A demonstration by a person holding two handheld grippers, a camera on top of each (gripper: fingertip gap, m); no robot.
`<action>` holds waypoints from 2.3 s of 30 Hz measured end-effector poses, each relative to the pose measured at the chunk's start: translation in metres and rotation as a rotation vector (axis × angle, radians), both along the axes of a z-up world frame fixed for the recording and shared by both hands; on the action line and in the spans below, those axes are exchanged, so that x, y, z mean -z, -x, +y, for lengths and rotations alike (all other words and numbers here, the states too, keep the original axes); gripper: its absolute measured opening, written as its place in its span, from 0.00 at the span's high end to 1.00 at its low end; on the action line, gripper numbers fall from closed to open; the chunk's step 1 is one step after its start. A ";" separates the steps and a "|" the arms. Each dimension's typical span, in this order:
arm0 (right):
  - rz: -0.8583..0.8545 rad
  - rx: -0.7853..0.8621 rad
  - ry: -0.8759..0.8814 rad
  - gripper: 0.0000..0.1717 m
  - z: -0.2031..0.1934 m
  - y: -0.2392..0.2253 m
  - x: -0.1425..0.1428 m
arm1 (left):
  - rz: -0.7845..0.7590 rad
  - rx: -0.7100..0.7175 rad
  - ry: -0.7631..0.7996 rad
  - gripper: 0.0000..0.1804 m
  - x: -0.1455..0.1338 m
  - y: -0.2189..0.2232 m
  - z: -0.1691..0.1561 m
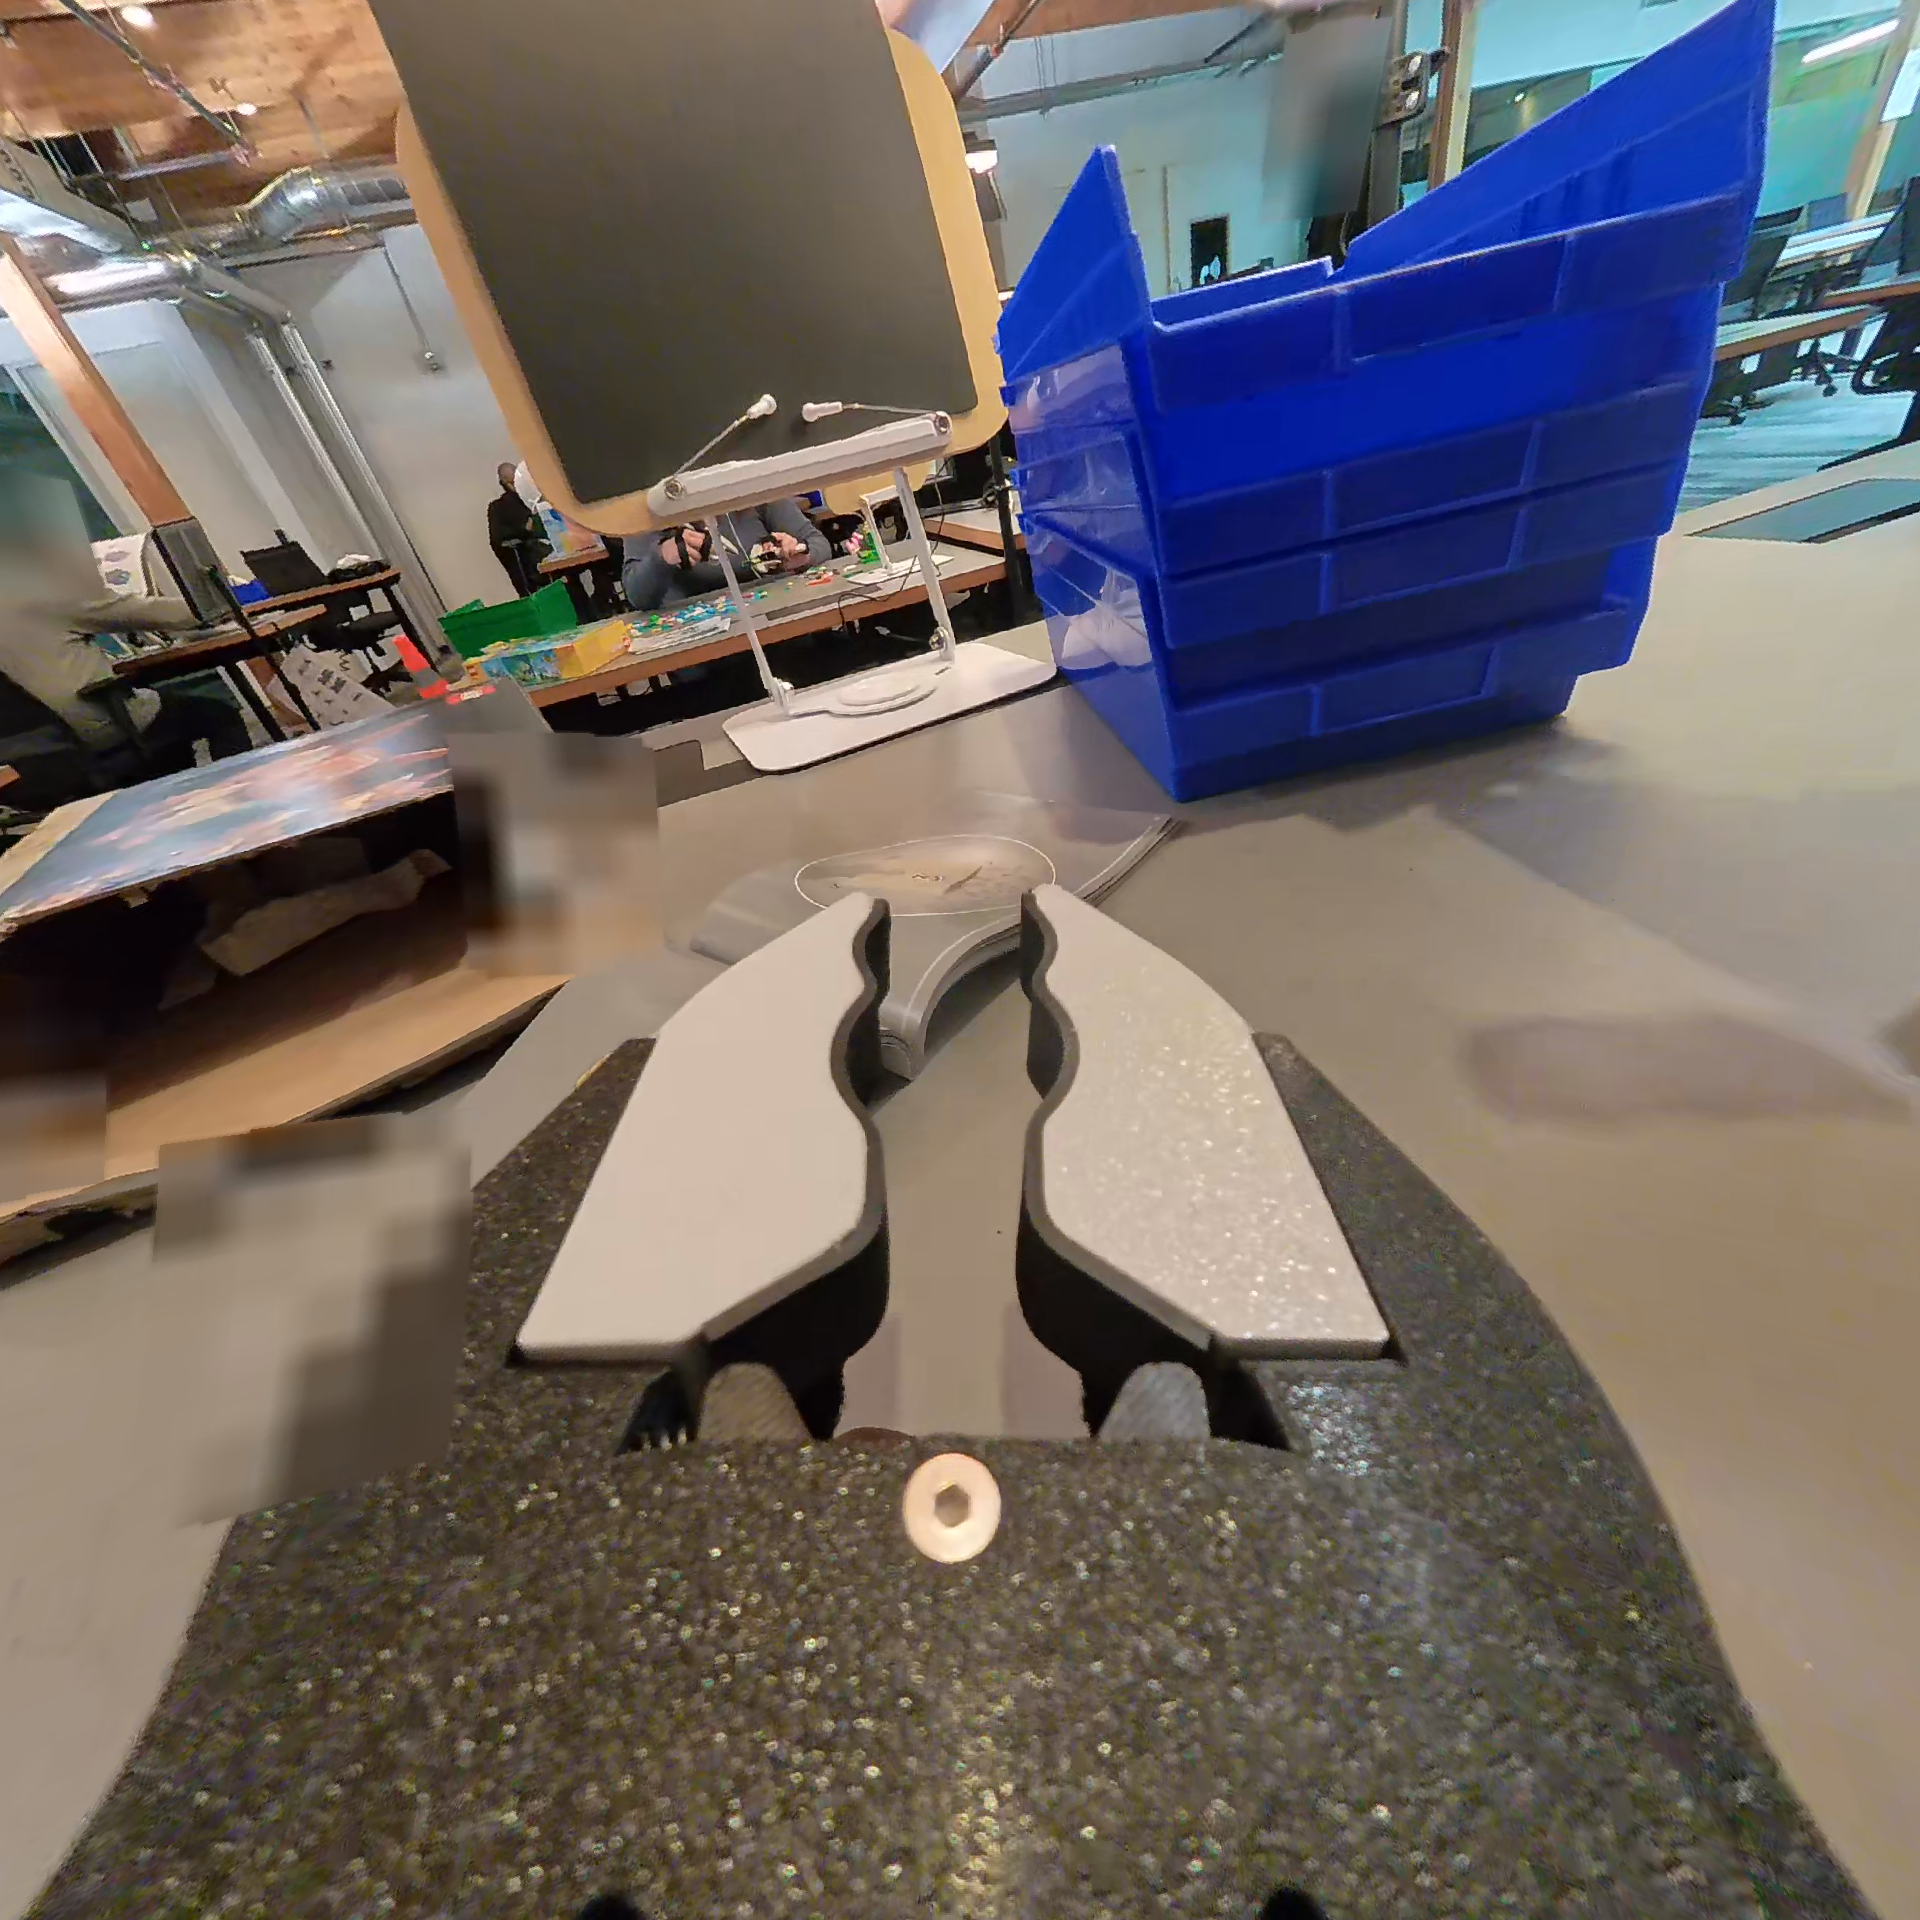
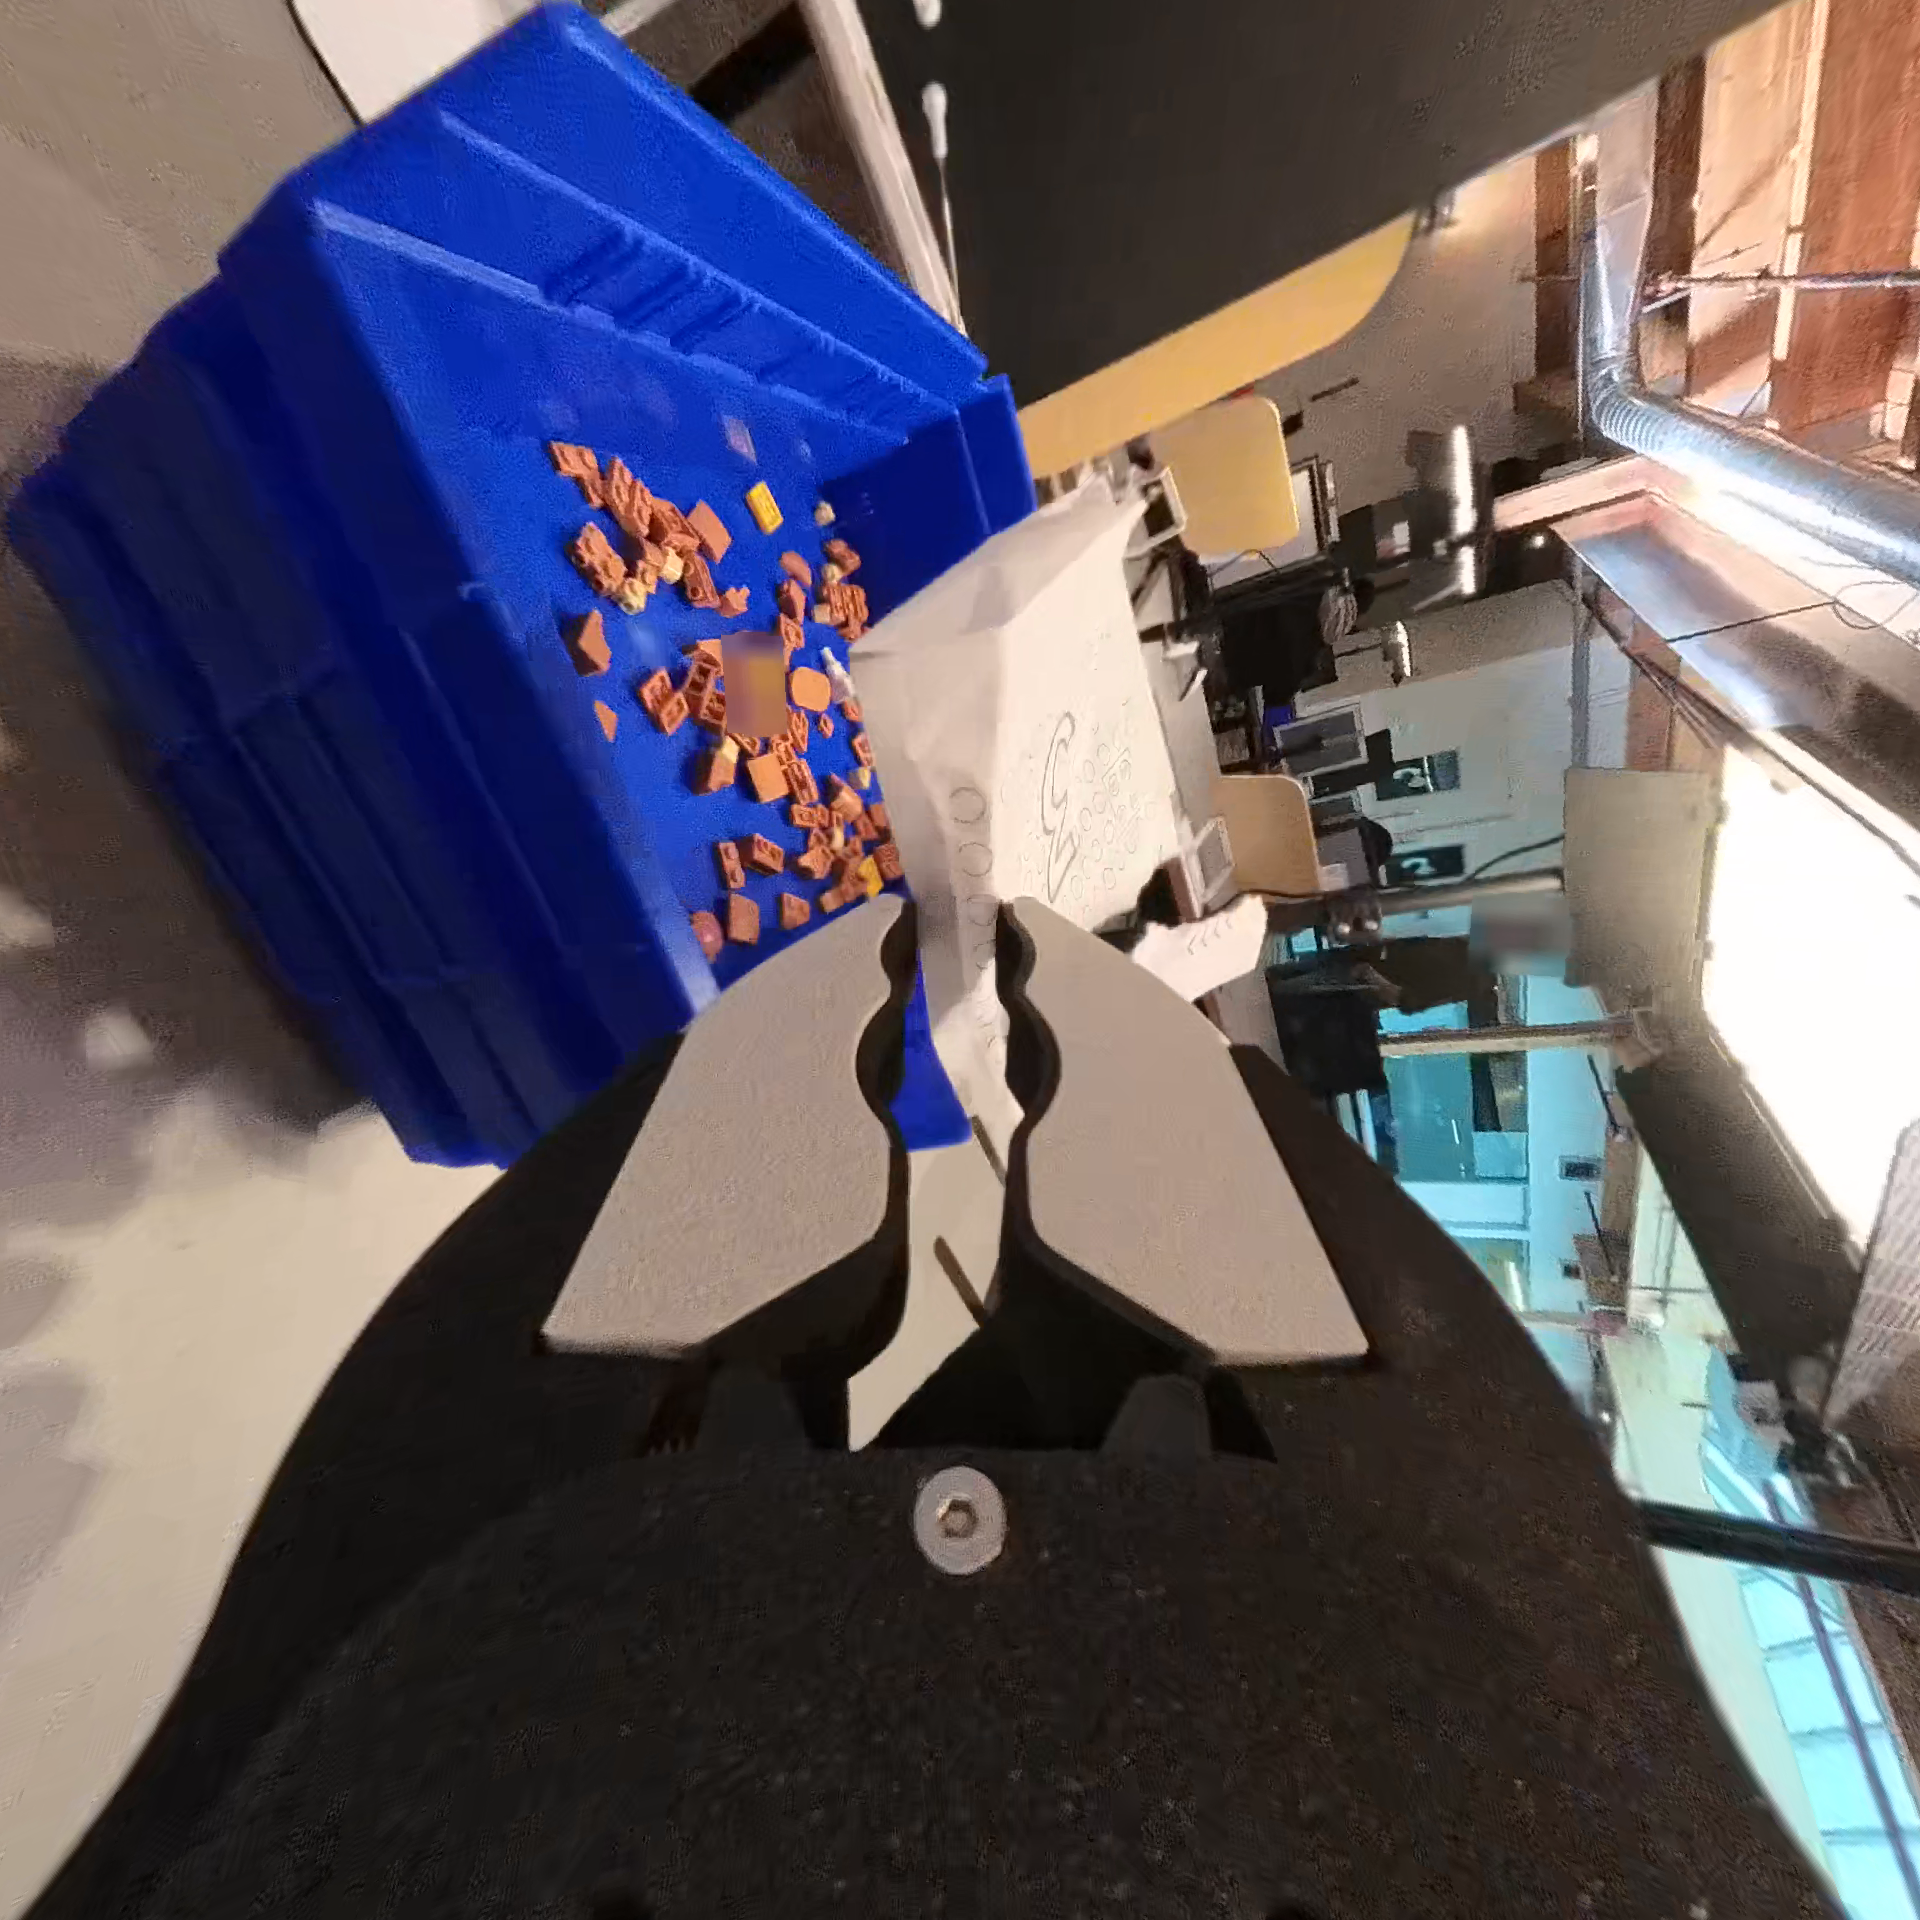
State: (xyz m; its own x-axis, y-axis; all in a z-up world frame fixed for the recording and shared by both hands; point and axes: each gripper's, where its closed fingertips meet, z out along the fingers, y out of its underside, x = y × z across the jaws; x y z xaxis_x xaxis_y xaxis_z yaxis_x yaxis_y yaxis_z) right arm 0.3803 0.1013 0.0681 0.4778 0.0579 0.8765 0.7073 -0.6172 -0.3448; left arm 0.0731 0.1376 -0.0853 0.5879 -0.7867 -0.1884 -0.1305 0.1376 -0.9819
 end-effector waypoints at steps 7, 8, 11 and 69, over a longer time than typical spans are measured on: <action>0.056 0.011 0.038 0.80 0.027 0.002 0.034 | -0.038 0.013 0.011 0.87 -0.004 0.003 -0.001; 0.067 0.001 0.018 0.79 0.025 0.004 0.032 | -0.043 0.016 0.013 0.87 -0.004 0.004 -0.001; 0.085 -0.037 -0.036 0.77 0.013 0.013 0.029 | -0.047 0.020 0.016 0.87 -0.004 0.004 -0.001; 0.114 0.662 0.301 0.65 -0.083 -0.138 0.108 | -0.035 0.031 0.002 0.88 -0.004 0.005 -0.004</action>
